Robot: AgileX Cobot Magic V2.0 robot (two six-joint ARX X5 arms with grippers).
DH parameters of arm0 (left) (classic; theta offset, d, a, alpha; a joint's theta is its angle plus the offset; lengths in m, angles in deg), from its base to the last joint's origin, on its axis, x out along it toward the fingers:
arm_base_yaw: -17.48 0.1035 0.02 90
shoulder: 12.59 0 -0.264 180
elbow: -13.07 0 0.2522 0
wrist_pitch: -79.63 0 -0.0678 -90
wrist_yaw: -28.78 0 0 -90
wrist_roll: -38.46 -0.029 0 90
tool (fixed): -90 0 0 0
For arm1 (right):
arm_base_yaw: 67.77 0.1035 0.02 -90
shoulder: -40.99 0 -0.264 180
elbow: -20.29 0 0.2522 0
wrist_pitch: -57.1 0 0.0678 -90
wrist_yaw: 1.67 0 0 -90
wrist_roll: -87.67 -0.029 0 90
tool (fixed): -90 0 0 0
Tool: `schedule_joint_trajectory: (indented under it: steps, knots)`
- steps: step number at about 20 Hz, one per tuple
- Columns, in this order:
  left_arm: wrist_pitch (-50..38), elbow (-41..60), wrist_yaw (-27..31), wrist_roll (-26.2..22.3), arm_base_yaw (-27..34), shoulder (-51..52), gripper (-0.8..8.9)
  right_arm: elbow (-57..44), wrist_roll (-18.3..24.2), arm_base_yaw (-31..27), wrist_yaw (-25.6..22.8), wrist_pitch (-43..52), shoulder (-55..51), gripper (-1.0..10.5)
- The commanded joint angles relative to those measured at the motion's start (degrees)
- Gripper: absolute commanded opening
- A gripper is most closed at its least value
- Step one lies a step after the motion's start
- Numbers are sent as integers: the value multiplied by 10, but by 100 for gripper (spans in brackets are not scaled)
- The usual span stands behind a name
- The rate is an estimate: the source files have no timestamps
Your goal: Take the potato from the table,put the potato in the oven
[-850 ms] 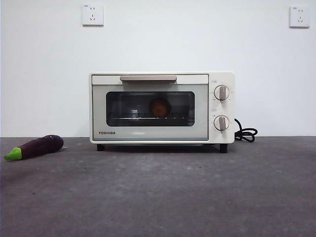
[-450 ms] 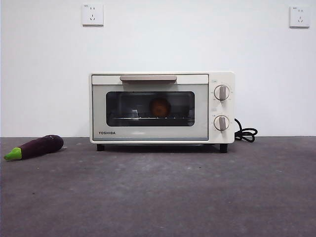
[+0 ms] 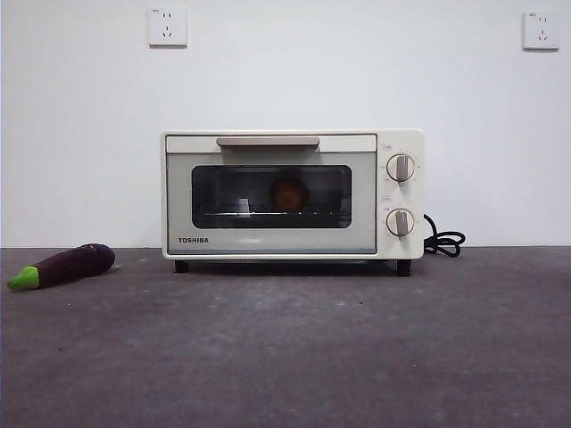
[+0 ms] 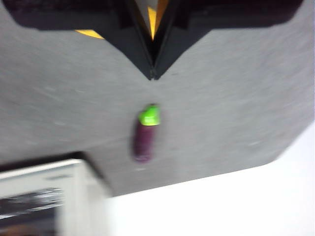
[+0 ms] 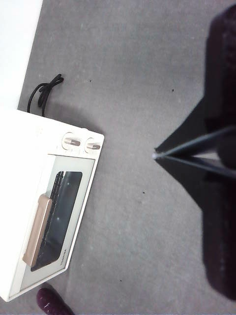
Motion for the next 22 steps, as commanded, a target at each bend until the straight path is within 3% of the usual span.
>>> schedule_joint_trajectory:
  steps: [1,8,16,22]
  knots:
    - [-19,14,31,37,3,2,-4,-2,2,0,-1,-12,1,1]
    - [-18,15,14,39,2,2,-4,-2,2,0,-1,-12,1,1]
    - [-18,15,3,90,2,2,-4,-2,2,0,-1,-12,1,1]
    - [-18,14,3,90,2,-2,-4,-2,2,0,-1,-12,1,1]
